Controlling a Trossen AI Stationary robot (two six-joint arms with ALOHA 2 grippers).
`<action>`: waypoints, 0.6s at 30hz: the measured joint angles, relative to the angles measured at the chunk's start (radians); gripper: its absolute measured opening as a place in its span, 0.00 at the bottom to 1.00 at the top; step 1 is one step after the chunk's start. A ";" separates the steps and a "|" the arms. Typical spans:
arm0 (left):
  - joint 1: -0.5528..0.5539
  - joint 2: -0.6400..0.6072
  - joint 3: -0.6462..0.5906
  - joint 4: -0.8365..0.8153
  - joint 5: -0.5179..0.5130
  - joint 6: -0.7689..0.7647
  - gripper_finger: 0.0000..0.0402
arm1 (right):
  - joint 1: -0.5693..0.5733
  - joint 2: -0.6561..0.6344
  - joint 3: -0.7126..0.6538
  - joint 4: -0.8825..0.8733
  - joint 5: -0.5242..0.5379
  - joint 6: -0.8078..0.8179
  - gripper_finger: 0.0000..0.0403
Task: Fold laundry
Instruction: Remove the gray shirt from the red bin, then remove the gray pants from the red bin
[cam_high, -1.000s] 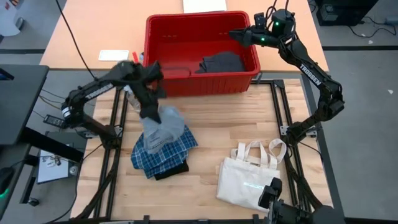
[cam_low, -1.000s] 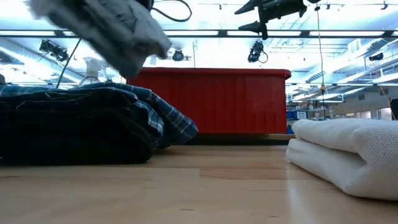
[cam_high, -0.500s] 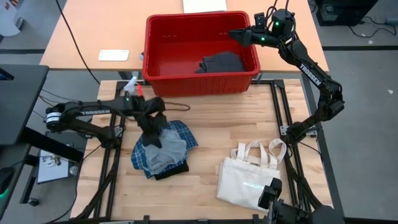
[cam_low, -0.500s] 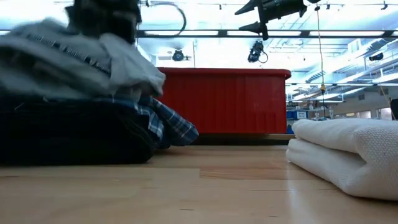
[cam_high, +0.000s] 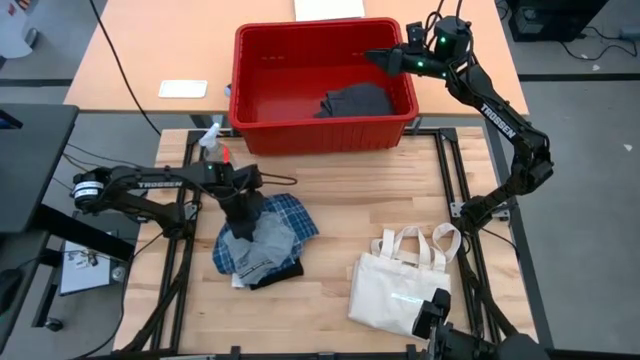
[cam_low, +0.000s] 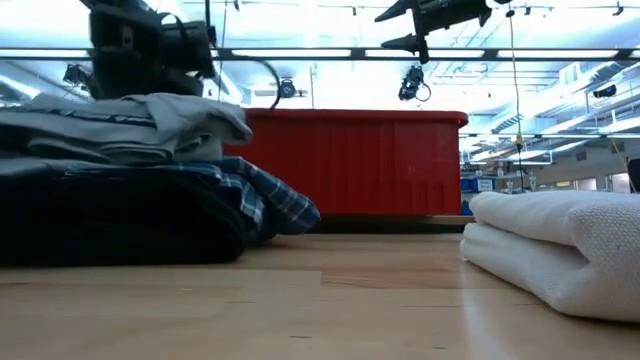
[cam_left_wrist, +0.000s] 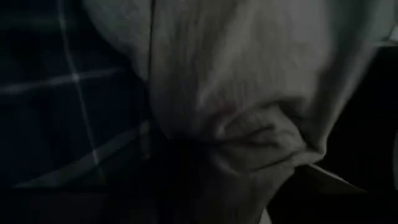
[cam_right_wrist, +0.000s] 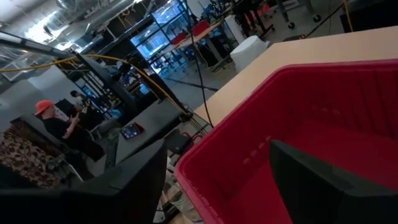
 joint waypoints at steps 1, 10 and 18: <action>0.001 0.000 0.018 -0.003 0.000 0.000 0.55 | 0.000 0.000 0.000 0.000 0.000 0.000 0.71; 0.029 0.001 0.227 -0.205 -0.089 0.090 0.72 | 0.000 0.000 0.000 0.000 0.002 -0.006 0.71; 0.079 0.001 0.453 -0.303 -0.365 0.143 0.72 | 0.000 0.000 0.000 0.001 0.018 -0.018 0.71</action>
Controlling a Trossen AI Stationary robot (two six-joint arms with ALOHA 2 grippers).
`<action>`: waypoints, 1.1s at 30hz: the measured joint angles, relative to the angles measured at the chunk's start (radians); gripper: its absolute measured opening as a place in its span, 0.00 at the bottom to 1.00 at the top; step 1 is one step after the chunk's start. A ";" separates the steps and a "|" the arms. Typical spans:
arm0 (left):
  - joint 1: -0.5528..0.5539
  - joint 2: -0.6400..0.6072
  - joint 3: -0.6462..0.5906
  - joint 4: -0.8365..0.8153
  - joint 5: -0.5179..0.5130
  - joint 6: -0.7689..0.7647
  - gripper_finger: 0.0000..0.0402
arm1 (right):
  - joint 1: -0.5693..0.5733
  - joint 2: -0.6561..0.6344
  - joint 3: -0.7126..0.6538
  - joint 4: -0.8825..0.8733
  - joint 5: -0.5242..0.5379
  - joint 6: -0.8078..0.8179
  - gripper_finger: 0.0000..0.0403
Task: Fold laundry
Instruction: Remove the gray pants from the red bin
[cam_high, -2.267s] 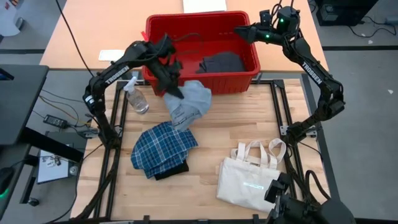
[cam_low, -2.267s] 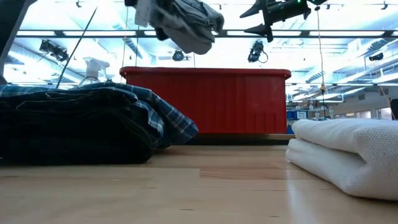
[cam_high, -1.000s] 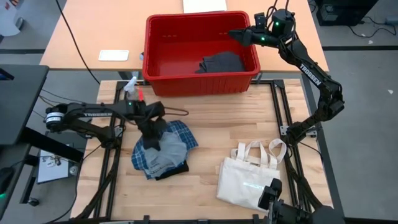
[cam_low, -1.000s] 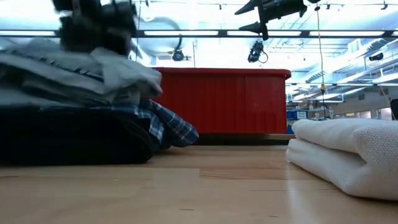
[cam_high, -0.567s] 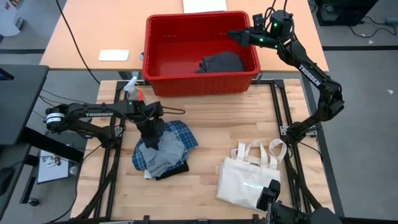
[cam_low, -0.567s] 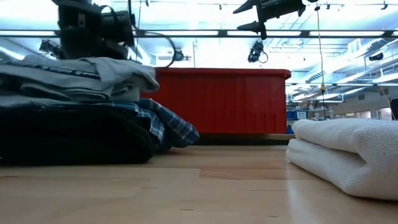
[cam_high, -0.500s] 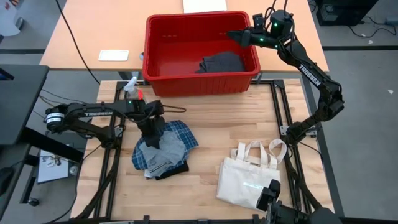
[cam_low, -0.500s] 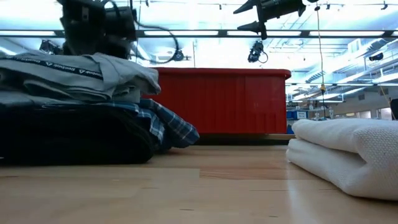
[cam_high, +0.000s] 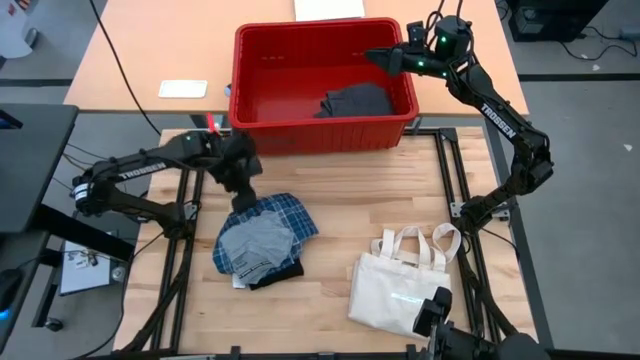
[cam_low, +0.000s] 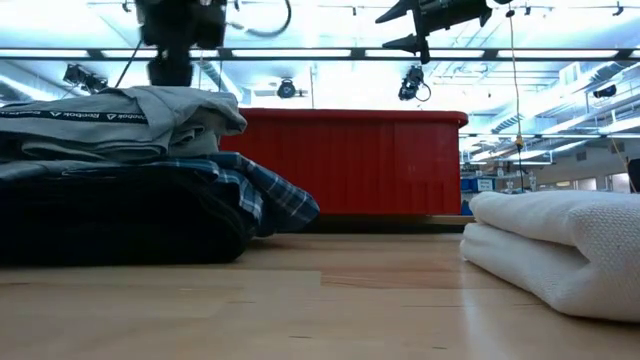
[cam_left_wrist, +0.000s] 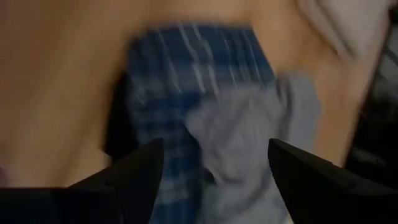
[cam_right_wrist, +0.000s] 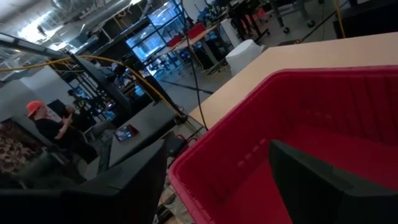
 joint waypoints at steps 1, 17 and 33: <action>0.006 0.000 0.023 0.014 -0.025 -0.002 0.72 | 0.000 0.000 0.000 0.000 0.002 -0.001 0.71; 0.306 0.112 0.079 0.612 0.076 -0.101 0.64 | 0.007 0.009 0.000 0.001 0.000 0.003 0.71; 0.489 0.282 0.320 0.801 0.156 -0.162 0.51 | 0.038 0.334 0.169 -0.288 0.080 -0.393 0.71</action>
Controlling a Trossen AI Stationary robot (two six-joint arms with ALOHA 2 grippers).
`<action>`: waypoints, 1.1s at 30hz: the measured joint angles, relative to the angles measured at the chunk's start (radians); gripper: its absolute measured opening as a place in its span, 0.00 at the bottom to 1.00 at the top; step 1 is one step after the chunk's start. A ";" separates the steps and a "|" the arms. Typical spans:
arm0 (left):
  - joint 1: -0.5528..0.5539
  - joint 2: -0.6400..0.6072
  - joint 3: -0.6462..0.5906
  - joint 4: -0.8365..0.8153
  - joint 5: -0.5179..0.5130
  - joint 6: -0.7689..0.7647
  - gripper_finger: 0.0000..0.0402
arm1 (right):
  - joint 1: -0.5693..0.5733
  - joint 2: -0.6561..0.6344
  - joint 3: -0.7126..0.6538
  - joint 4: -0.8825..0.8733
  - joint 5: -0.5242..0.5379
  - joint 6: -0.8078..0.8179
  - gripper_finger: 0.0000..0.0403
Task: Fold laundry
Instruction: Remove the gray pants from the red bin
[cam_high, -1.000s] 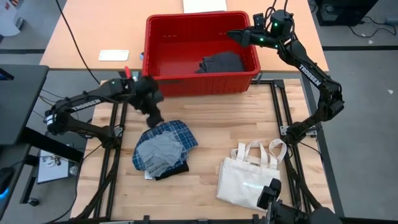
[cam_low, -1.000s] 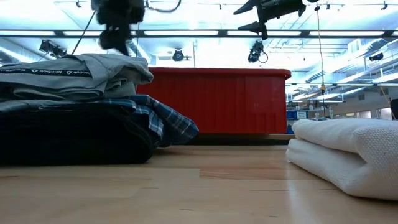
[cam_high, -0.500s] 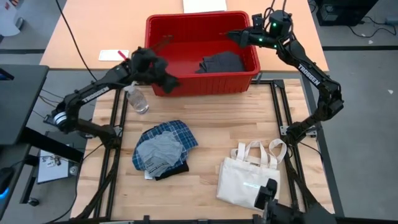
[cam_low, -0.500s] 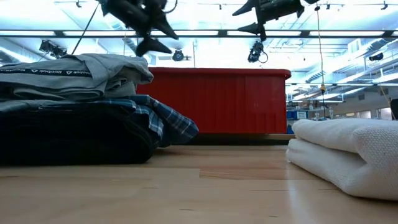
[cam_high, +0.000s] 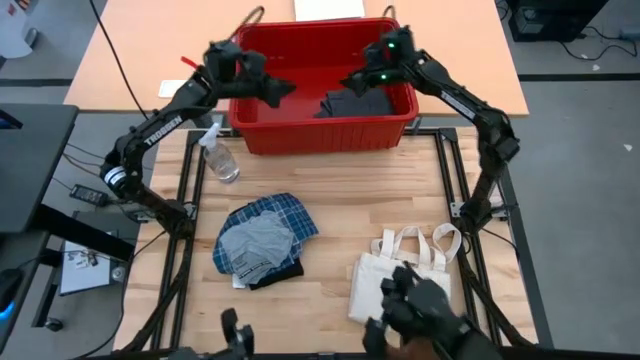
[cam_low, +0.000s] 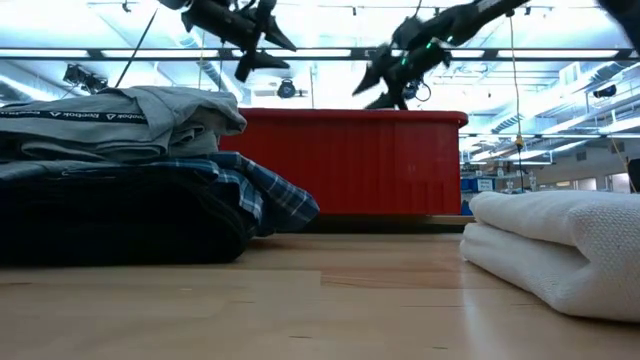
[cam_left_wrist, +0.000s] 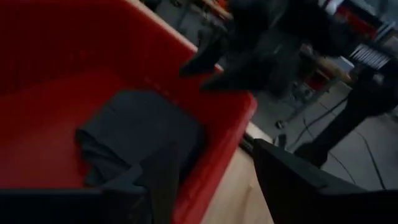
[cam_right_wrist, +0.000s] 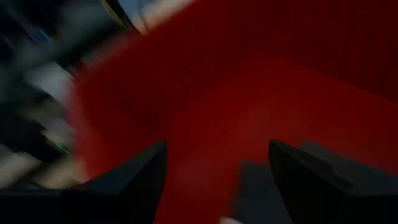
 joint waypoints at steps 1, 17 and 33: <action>0.009 0.000 0.017 -0.003 0.000 -0.003 0.50 | -0.004 0.038 0.036 -0.049 0.010 -0.051 0.71; 0.049 0.000 0.153 -0.207 -0.001 0.076 0.50 | 0.024 0.489 0.548 -0.726 0.395 -0.315 0.62; 0.048 0.000 0.153 -0.275 -0.001 0.055 0.50 | 0.034 0.646 0.527 -0.671 0.363 -0.310 0.61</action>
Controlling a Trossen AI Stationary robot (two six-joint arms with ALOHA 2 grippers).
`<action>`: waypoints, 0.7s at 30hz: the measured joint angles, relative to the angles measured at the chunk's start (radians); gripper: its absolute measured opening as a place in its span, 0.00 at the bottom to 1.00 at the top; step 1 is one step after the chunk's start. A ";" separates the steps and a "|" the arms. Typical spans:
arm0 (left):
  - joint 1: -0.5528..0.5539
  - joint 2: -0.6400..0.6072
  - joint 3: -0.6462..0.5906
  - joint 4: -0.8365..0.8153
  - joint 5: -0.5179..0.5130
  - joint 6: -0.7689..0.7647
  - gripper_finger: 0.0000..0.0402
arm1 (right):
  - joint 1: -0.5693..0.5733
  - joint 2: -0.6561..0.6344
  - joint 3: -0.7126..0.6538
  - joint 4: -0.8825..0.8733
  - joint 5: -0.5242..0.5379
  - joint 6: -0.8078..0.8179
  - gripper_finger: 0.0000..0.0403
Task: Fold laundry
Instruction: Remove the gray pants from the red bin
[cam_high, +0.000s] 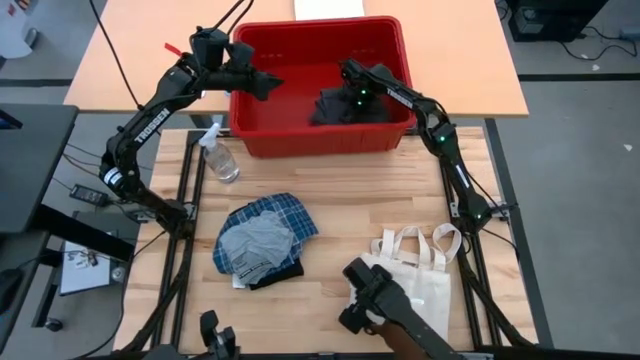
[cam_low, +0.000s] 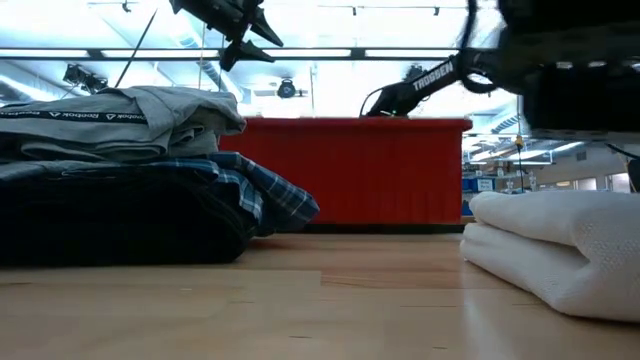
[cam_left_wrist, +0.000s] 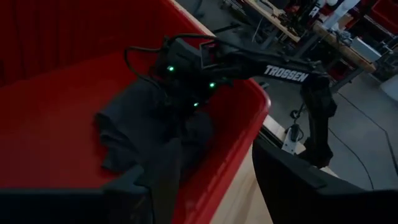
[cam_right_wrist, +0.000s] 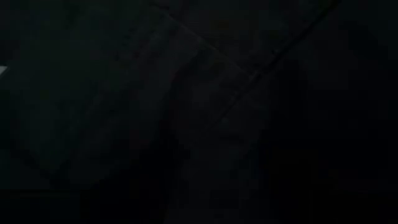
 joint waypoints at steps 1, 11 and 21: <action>0.000 0.000 0.000 0.000 0.000 -0.001 0.50 | 0.009 0.005 0.000 0.033 -0.011 0.004 0.61; 0.000 0.000 0.000 0.000 0.000 -0.002 0.50 | 0.096 0.014 0.017 0.345 -0.254 -0.008 0.61; 0.000 0.000 0.000 0.000 0.000 -0.001 0.50 | 0.106 -0.070 0.017 0.317 -0.081 0.001 0.61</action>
